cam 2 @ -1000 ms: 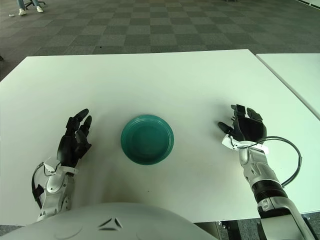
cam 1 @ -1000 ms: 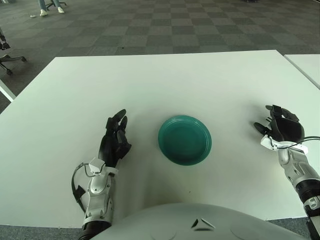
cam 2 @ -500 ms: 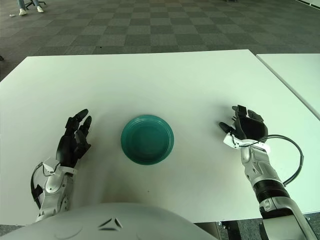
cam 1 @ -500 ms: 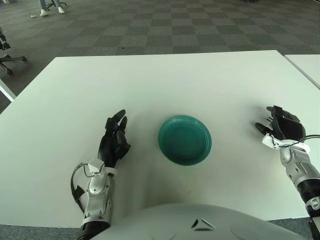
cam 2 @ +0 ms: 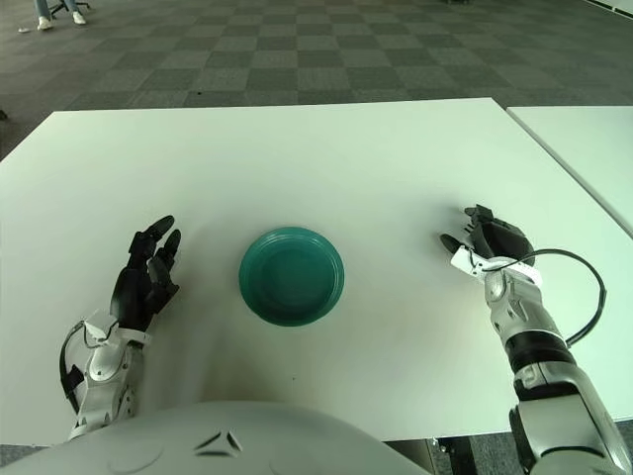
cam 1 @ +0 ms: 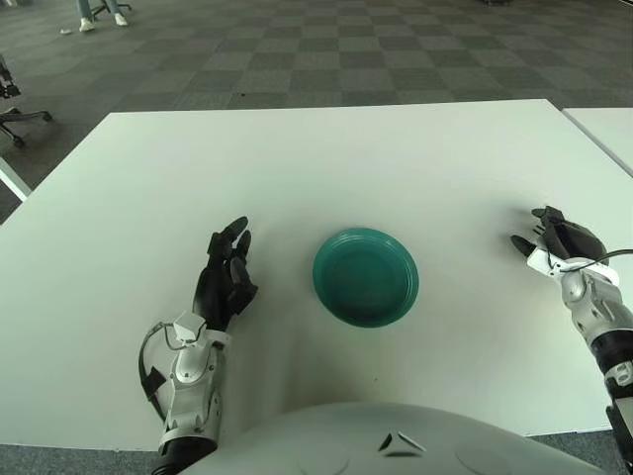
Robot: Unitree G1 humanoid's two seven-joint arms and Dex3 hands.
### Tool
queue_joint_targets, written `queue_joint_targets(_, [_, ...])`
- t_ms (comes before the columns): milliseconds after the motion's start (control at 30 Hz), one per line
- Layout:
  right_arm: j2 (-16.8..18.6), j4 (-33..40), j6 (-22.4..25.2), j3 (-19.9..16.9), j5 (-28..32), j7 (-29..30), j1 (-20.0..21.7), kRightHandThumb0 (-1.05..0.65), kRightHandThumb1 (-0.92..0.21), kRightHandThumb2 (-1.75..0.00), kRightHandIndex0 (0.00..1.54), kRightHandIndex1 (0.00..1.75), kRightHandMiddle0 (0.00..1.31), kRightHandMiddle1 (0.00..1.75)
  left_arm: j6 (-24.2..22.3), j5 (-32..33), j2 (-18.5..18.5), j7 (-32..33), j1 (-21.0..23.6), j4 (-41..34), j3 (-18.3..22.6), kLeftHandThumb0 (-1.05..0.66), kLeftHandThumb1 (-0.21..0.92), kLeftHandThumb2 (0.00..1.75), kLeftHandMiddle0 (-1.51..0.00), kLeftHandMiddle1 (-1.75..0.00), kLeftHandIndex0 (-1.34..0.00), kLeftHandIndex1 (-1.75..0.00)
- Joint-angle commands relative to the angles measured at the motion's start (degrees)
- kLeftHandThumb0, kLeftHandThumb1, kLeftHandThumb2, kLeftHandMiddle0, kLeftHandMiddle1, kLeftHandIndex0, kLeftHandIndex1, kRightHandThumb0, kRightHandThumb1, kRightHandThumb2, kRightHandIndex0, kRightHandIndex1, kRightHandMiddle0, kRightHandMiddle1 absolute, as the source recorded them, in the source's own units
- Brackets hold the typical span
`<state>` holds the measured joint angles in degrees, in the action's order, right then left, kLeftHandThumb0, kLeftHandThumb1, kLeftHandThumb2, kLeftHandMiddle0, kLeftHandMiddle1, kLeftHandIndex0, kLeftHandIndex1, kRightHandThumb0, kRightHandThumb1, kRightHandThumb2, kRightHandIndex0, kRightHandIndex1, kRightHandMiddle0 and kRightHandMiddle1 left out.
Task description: Put the charger into the plate.
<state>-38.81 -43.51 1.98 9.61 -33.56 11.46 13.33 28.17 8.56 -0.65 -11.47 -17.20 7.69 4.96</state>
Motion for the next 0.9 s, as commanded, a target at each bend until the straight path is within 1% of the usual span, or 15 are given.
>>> queue_joint_targets(0, [5.95, -10.94, 3.14, 3.08, 2.61, -9.85, -5.50, -0.92, -0.92, -0.76, 0.43, 0.07, 0.00, 0.47, -2.68, 0.48, -0.94, -0.11, -1.61, 2.41, 0.71, -0.88, 0.92, 1.03, -0.28, 0.00, 0.00, -0.70])
queue_joint_targets(67, [7.29, -16.35, 2.24, 2.71, 2.75, -8.60, -3.95, -0.92, -0.92, -0.77, 0.46, 0.08, 0.00, 0.48, -2.73, 0.54, -1.00, -0.16, -1.58, 2.42, 0.77, -0.88, 0.92, 1.03, -0.28, 0.00, 0.00, -0.70])
queue_joint_targets(100, [7.74, -18.21, 1.92, 2.59, 2.77, -8.18, -3.37, -0.92, -0.92, -0.77, 0.44, 0.18, 0.00, 0.50, -2.76, 0.58, -1.04, -0.19, -1.56, 2.42, 0.81, -0.88, 0.92, 1.03, -0.28, 0.00, 0.00, -0.70])
queue_joint_targets(167, [8.25, -20.67, 1.54, 2.36, 2.80, -7.76, -2.48, -0.92, -0.92, -0.77, 0.34, 0.46, 0.00, 0.52, -2.81, 0.65, -1.11, -0.24, -1.53, 2.42, 0.87, -0.88, 0.92, 1.03, -0.28, 0.00, 0.00, -0.70])
queue_joint_targets(200, [8.34, -21.85, 1.34, 2.18, 2.83, -7.68, -2.03, -0.92, -0.92, -0.77, 0.32, 0.51, 0.00, 0.52, -2.84, 0.68, -1.13, -0.26, -1.52, 2.41, 0.90, -0.88, 0.92, 1.03, -0.28, 0.00, 0.00, -0.70])
queue_joint_targets(233, [8.41, -22.72, 1.18, 2.07, 2.84, -7.61, -1.68, -0.92, -0.92, -0.77, 0.29, 0.62, 0.00, 0.53, -2.89, 0.73, -1.18, -0.30, -1.49, 2.38, 0.95, -0.88, 0.92, 1.03, -0.28, 0.00, 0.00, -0.70])
queue_joint_targets(267, [8.44, -23.50, 1.03, 1.93, 2.88, -7.56, -1.38, -0.92, -0.92, -0.77, 0.28, 0.66, 0.00, 0.53, -2.93, 0.77, -1.22, -0.32, -1.47, 2.37, 0.98, -0.88, 0.92, 1.03, -0.28, 0.00, 0.00, -0.70])
queue_joint_targets(300, [8.48, -24.08, 0.90, 1.86, 2.88, -7.49, -1.13, -0.92, -0.92, -0.77, 0.25, 0.75, 0.00, 0.54, -2.98, 0.83, -1.28, -0.35, -1.45, 2.35, 1.03, -0.88, 0.92, 1.03, -0.28, 0.00, 0.00, -0.70])
queue_joint_targets(367, [8.40, -25.19, 0.47, 1.65, 2.94, -7.33, -0.77, -0.93, -0.92, -0.77, 0.21, 0.87, 0.00, 0.55, -3.03, 0.88, -1.34, -0.39, -1.42, 2.32, 1.08, -0.88, 0.92, 1.03, -0.28, 0.00, 0.00, -0.70])
queue_joint_targets(533, [8.52, -27.25, -0.12, 1.01, 3.21, -6.35, -0.14, -0.94, -0.92, -0.75, 0.18, 0.95, 0.00, 0.59, -3.16, 1.06, -1.52, -0.50, -1.29, 2.34, 1.23, -0.88, 0.92, 1.03, -0.28, 0.00, 0.00, -0.70])
queue_joint_targets(667, [8.74, -28.15, -0.15, 0.42, 3.54, -5.36, 0.13, -0.94, -0.92, -0.74, 0.19, 0.89, 0.00, 0.64, -3.26, 1.18, -1.64, -0.53, -1.18, 2.38, 1.29, -0.88, 0.92, 1.03, -0.28, 0.00, 0.00, -0.70])
queue_joint_targets(767, [8.81, -28.83, -0.21, 0.06, 3.79, -4.54, 0.35, -0.93, -0.92, -0.73, 0.21, 0.86, 0.00, 0.78, -3.47, 1.38, -1.86, -0.60, -0.97, 2.39, 1.43, -0.88, 0.92, 1.03, -0.28, 0.00, 0.00, -0.70])
queue_joint_targets(800, [8.78, -29.12, -0.25, -0.10, 3.88, -4.21, 0.42, -0.91, -0.92, -0.72, 0.25, 1.02, 0.02, 1.01, -3.53, 1.43, -1.91, -0.62, -0.91, 2.40, 1.47, -0.88, 0.92, 1.03, -0.28, 0.00, 0.00, -0.70])
queue_joint_targets(833, [8.73, -29.43, -0.17, -0.24, 3.92, -3.76, 0.48, -0.90, -0.92, -0.71, 0.27, 1.13, 0.03, 1.17, -3.60, 1.49, -1.98, -0.64, -0.82, 2.42, 1.52, -0.88, 0.92, 1.03, -0.28, 0.00, 0.00, -0.70])
queue_joint_targets(867, [8.71, -29.66, -0.11, -0.31, 3.92, -3.47, 0.58, -0.89, -0.92, -0.70, 0.29, 1.23, 0.05, 1.26, -3.68, 1.54, -2.04, -0.66, -0.71, 2.46, 1.57, -0.88, 0.92, 1.03, -0.28, 0.00, 0.00, -0.70])
